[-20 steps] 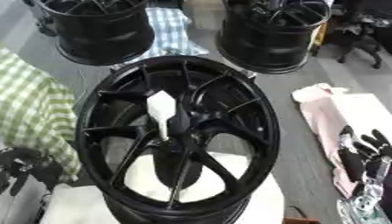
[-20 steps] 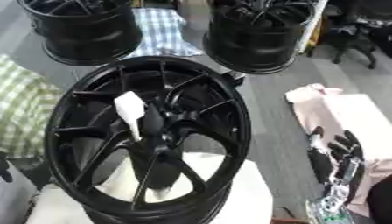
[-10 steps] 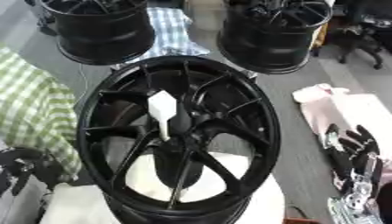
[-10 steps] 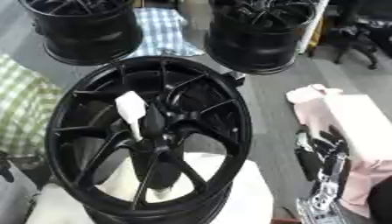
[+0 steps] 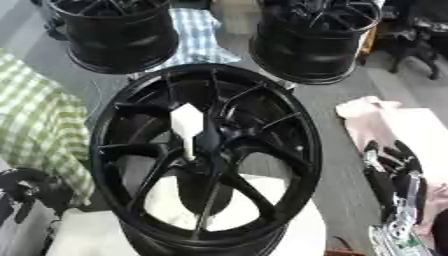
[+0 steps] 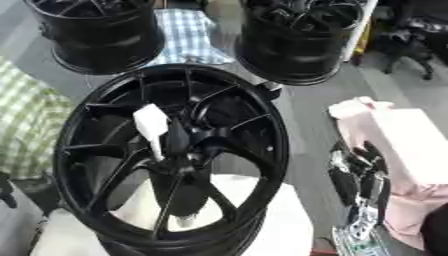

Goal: Pull the pin out of the wheel hub.

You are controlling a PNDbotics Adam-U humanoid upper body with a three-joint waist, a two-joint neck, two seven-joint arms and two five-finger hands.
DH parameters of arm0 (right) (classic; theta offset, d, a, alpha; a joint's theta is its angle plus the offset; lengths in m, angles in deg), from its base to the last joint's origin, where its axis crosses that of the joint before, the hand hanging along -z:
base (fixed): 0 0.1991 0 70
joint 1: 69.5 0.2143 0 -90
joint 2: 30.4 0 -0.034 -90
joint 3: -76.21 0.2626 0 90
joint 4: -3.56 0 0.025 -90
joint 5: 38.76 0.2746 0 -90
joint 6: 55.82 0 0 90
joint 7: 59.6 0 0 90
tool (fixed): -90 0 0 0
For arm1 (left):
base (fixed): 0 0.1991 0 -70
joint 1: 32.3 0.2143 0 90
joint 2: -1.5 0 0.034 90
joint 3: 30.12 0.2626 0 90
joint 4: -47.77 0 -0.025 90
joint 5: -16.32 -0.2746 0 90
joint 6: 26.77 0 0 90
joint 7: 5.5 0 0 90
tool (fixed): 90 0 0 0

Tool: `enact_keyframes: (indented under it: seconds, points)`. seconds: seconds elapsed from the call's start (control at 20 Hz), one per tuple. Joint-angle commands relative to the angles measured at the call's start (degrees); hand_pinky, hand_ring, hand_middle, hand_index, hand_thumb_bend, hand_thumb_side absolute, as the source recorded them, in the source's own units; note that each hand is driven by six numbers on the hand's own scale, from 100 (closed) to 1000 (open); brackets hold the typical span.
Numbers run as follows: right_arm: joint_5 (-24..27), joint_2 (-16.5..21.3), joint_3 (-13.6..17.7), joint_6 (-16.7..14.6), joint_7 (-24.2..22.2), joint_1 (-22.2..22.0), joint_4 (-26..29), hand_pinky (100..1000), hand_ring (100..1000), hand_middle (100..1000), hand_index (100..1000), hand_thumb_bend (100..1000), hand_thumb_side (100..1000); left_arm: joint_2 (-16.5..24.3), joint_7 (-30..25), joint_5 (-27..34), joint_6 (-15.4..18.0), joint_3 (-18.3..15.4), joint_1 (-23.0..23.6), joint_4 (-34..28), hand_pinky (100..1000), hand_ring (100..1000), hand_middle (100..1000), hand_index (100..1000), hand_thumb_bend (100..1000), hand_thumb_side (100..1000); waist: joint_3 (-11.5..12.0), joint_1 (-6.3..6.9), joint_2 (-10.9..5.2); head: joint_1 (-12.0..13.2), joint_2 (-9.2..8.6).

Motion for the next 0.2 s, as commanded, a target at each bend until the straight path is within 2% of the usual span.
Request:
enact_keyframes:
  seconds: [0.05, 0.2]
  points:
    - [0.3, 0.4, -0.2, -0.2, -0.4, 0.6, 0.9, 775, 703, 708, 850, 297, 332, 0.6, 0.0, 0.4, -0.3, -0.3, -0.6, -1.0, 520, 197, 520, 711, 100, 821, 0.0, 0.13, -0.14, 0.0, -0.13]
    - [0.3, 0.3, -0.4, -0.2, -0.7, 0.7, 0.8, 775, 703, 707, 850, 293, 332, 0.5, 0.0, 0.3, -0.3, -0.3, -0.5, -1.0, 520, 197, 520, 711, 100, 822, 0.1, 0.11, -0.15, 0.0, -0.13]
